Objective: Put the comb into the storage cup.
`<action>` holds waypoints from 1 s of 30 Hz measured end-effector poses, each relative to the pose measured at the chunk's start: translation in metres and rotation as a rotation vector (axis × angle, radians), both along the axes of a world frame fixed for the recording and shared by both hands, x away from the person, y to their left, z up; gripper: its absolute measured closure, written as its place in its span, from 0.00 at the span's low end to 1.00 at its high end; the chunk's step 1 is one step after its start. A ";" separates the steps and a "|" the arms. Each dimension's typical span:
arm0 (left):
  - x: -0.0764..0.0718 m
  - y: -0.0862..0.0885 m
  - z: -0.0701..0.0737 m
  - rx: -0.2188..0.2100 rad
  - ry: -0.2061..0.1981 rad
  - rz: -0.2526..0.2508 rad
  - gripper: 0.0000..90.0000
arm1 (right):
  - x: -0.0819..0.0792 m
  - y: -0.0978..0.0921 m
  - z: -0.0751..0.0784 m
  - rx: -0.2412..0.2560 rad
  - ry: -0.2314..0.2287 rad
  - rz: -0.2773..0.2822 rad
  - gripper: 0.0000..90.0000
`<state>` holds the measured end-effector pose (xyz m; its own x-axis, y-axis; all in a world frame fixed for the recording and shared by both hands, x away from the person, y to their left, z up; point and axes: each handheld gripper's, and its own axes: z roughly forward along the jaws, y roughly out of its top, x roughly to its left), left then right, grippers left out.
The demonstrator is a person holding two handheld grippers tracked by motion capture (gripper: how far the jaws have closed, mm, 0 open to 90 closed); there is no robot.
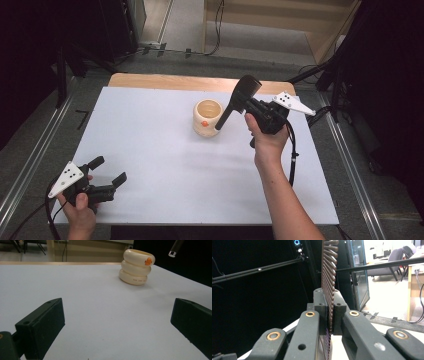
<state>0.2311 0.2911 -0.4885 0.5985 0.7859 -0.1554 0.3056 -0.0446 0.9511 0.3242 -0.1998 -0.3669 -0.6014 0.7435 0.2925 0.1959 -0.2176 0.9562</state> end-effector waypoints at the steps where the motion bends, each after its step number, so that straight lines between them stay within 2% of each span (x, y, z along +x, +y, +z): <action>1: 0.000 0.000 0.000 -0.001 0.000 0.000 0.00 | 0.001 0.000 0.000 -0.004 0.001 -0.001 0.94; 6: -0.002 0.000 0.000 -0.011 -0.001 -0.002 0.00 | 0.006 0.001 0.003 -0.012 0.000 -0.004 0.94; 24: -0.002 0.000 -0.001 -0.007 0.004 -0.004 0.00 | 0.026 0.007 0.012 -0.033 -0.022 -0.019 0.94; 30: -0.001 -0.001 -0.001 -0.004 0.007 -0.006 0.00 | 0.033 0.010 0.009 -0.025 -0.030 -0.024 0.94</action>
